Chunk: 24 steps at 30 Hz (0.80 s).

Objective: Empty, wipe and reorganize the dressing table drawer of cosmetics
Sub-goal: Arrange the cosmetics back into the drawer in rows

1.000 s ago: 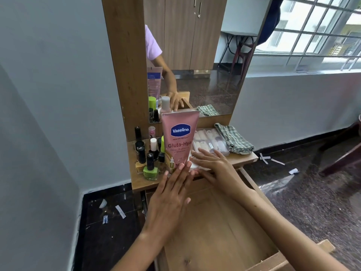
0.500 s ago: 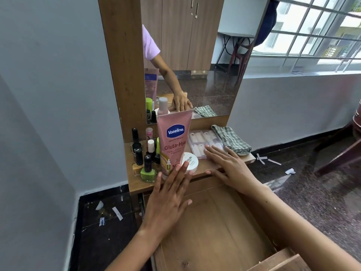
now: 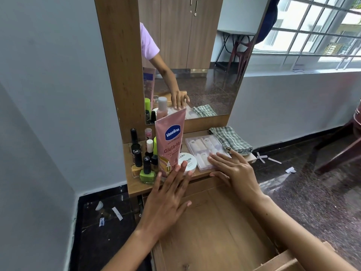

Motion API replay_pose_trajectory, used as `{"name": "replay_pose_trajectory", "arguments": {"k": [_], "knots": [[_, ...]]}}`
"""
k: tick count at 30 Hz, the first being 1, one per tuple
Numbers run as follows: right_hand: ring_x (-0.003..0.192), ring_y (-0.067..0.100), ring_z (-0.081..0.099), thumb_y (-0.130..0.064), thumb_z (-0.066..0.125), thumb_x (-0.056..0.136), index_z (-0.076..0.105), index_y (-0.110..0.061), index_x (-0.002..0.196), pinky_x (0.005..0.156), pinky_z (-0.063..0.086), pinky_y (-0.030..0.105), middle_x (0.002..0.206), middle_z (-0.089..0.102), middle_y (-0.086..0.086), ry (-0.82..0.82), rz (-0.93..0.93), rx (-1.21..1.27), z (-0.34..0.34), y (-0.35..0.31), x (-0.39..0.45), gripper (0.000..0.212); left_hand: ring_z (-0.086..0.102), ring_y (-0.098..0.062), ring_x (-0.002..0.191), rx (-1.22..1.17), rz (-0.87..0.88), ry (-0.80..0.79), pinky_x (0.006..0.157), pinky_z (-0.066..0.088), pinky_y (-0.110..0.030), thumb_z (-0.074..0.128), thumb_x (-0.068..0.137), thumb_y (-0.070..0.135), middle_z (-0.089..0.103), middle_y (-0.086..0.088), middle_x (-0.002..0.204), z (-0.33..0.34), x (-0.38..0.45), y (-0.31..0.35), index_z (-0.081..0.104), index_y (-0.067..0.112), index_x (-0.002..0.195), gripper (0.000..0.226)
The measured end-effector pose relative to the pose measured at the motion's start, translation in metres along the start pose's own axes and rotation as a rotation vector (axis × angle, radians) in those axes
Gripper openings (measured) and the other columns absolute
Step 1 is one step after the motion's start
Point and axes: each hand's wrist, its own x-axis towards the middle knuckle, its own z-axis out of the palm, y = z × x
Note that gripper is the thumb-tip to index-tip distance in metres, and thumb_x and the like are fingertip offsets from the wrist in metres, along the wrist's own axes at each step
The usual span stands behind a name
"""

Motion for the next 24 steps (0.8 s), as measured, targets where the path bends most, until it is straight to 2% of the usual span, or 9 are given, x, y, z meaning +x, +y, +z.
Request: {"name": "replay_pose_trajectory", "arguments": {"k": [5, 11, 15, 18, 24], "knots": [[0.111, 0.015, 0.062, -0.021, 0.068, 0.086, 0.070, -0.017, 0.113, 0.102, 0.041, 0.042, 0.118, 0.066, -0.002, 0.129, -0.085, -0.053, -0.001, -0.005, -0.006, 0.028, 0.001, -0.023, 0.142, -0.007, 0.016, -0.004, 0.113, -0.006, -0.046, 0.036, 0.089, 0.055, 0.004, -0.010, 0.155, -0.001, -0.001, -0.001, 0.023, 0.014, 0.146, 0.072], [0.108, 0.018, 0.064, -0.014, 0.056, 0.095, 0.069, -0.006, 0.113, 0.099, 0.045, 0.046, 0.116, 0.067, 0.005, 0.190, -0.215, -0.083, -0.012, -0.006, -0.013, 0.023, -0.001, -0.022, 0.142, -0.037, 0.012, -0.013, 0.113, -0.007, -0.044, 0.036, 0.091, 0.052, 0.002, -0.010, 0.156, -0.008, -0.001, -0.001, 0.019, 0.014, 0.147, 0.069], [0.111, 0.017, 0.063, 0.000, 0.073, 0.081, 0.069, -0.003, 0.112, 0.098, 0.046, 0.047, 0.118, 0.066, 0.005, 0.227, -0.222, -0.097, -0.033, -0.011, -0.023, 0.031, 0.000, -0.022, 0.142, -0.068, 0.002, -0.020, 0.113, -0.009, -0.042, 0.029, 0.095, 0.045, 0.002, -0.009, 0.156, -0.011, -0.001, -0.001, 0.018, 0.014, 0.147, 0.061], [0.110, 0.018, 0.063, 0.001, 0.071, 0.080, 0.070, -0.001, 0.109, 0.102, 0.043, 0.047, 0.116, 0.067, 0.006, 0.217, -0.226, -0.109, -0.060, -0.019, -0.029, 0.029, 0.002, -0.022, 0.142, -0.073, 0.014, -0.029, 0.114, -0.008, -0.041, 0.029, 0.096, 0.042, 0.005, -0.009, 0.155, -0.013, -0.001, -0.001, 0.020, 0.013, 0.147, 0.060], [0.106, 0.018, 0.065, -0.004, 0.060, 0.082, 0.071, -0.001, 0.105, 0.099, 0.045, 0.050, 0.113, 0.068, 0.006, 0.117, -0.285, -0.081, -0.114, -0.035, -0.056, 0.025, 0.006, -0.022, 0.142, -0.109, 0.099, -0.023, 0.115, -0.002, -0.039, 0.029, 0.096, 0.043, 0.011, -0.010, 0.154, -0.022, -0.004, 0.003, 0.024, 0.012, 0.146, 0.058]]}}
